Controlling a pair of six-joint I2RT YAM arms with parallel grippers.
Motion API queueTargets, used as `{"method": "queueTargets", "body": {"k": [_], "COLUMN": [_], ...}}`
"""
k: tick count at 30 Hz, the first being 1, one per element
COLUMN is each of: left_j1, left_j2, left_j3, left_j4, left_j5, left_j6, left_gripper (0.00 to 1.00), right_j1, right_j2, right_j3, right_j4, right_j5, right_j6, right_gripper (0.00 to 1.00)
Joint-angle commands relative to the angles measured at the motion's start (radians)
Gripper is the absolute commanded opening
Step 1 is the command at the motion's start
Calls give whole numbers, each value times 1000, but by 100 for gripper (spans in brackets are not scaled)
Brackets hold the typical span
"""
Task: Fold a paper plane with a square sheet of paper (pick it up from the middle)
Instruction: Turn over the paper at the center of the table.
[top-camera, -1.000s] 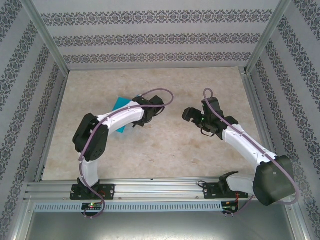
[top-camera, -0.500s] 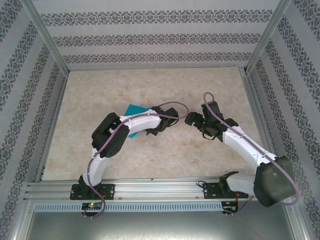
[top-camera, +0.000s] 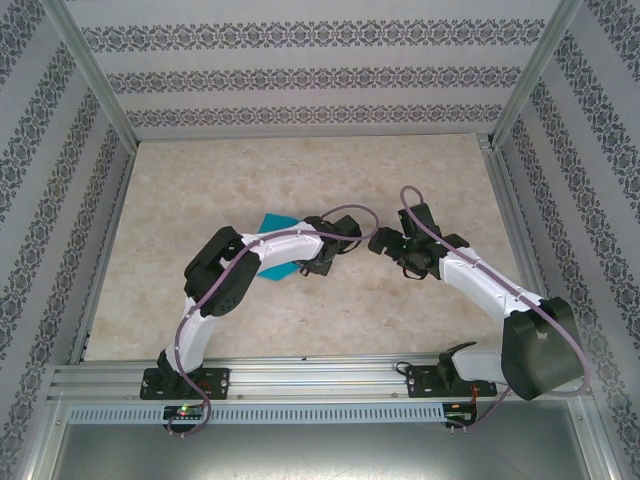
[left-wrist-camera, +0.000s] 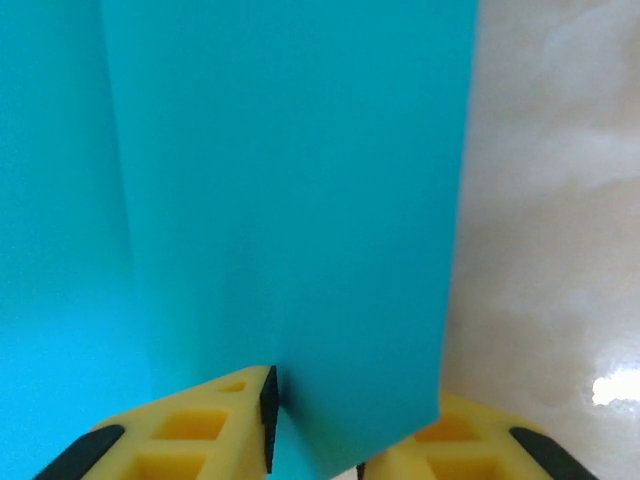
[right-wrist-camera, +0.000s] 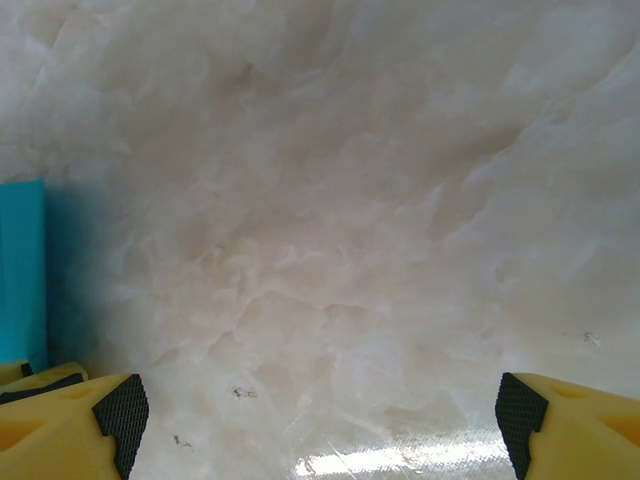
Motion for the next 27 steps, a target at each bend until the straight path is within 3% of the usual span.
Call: {"method": "queueTargets", "body": {"k": [1, 13, 17, 21, 27], "left_j1": [7, 120, 169, 207, 230], "left_j2": [-32, -135, -159, -168, -179], "left_j3": [-27, -162, -222, -260, -301], "left_j4": [70, 270, 339, 369, 369], "left_j5": [146, 575, 685, 713, 697], "left_j6": [-18, -37, -65, -90, -104], "left_gripper": [36, 59, 61, 50, 26], "right_j1": [-16, -24, -5, 50, 154], "right_j2": [5, 22, 67, 154, 339], "right_j3": [2, 22, 45, 94, 169], "right_j4": [15, 23, 66, 127, 298], "right_j5": [-8, -56, -98, -147, -243], "right_j6": [-11, -8, -6, -1, 77], "right_gripper": [92, 91, 89, 76, 40]}}
